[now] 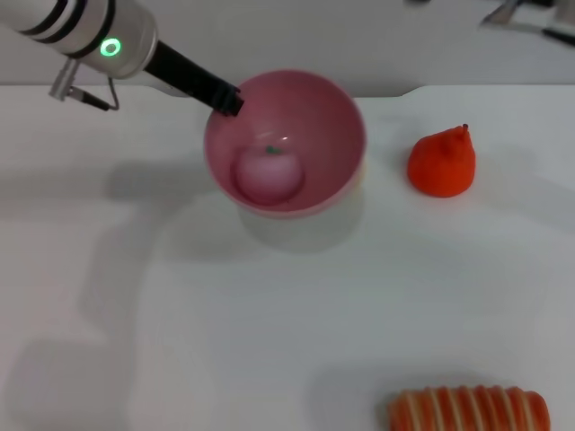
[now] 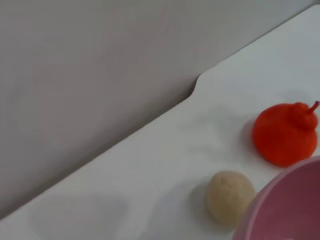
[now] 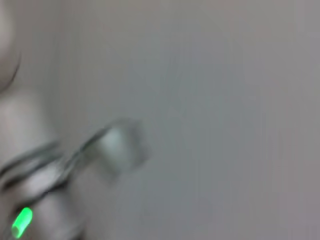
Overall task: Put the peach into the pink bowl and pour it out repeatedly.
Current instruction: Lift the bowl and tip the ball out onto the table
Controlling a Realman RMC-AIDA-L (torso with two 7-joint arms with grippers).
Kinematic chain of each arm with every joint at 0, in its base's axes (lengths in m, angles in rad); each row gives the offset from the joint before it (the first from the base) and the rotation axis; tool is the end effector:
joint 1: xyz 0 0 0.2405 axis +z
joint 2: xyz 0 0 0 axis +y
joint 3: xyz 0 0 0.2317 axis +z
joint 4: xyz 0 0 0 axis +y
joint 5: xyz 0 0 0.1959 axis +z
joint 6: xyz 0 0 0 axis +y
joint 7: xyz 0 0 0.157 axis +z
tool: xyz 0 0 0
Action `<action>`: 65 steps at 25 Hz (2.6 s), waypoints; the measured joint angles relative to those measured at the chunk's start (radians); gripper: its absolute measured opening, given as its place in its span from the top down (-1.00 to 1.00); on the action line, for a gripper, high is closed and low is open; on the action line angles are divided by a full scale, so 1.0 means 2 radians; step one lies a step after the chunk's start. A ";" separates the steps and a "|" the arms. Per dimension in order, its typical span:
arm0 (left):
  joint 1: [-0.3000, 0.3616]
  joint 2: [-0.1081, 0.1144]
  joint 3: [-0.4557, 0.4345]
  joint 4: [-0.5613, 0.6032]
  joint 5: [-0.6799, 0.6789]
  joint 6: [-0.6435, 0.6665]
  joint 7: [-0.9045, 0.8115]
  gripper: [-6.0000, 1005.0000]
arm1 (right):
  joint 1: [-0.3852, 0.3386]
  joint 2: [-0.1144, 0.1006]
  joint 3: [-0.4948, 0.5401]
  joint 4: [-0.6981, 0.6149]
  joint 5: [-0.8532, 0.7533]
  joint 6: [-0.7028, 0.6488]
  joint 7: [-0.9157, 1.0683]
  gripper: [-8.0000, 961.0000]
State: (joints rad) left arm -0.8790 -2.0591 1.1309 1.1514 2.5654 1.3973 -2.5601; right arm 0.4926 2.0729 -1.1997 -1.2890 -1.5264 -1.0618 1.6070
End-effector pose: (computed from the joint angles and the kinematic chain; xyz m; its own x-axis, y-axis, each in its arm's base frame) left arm -0.1121 0.4055 0.0231 0.7815 0.6205 0.0647 0.5737 -0.6742 -0.4651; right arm 0.0798 0.3777 0.0672 0.7865 0.1221 -0.6054 -0.2691 -0.8145 -0.5140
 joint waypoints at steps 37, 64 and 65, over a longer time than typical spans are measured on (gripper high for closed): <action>0.243 -0.004 0.454 0.072 0.022 -0.723 0.059 0.92 | -0.110 0.001 0.108 0.219 0.405 -0.015 -0.335 0.26; 0.255 -0.005 0.566 -0.048 -0.023 -1.080 0.059 0.92 | -0.100 0.001 0.102 0.252 0.406 -0.040 -0.333 0.26; 0.255 -0.005 0.560 -0.042 -0.024 -1.066 0.057 0.92 | -0.099 0.001 0.102 0.253 0.406 -0.040 -0.333 0.26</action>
State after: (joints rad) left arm -0.3694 -2.0683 2.2517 1.0680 2.5181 -0.7353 -2.4457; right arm 0.2951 2.0755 -0.9960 -0.7828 -0.7147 -1.1418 0.9406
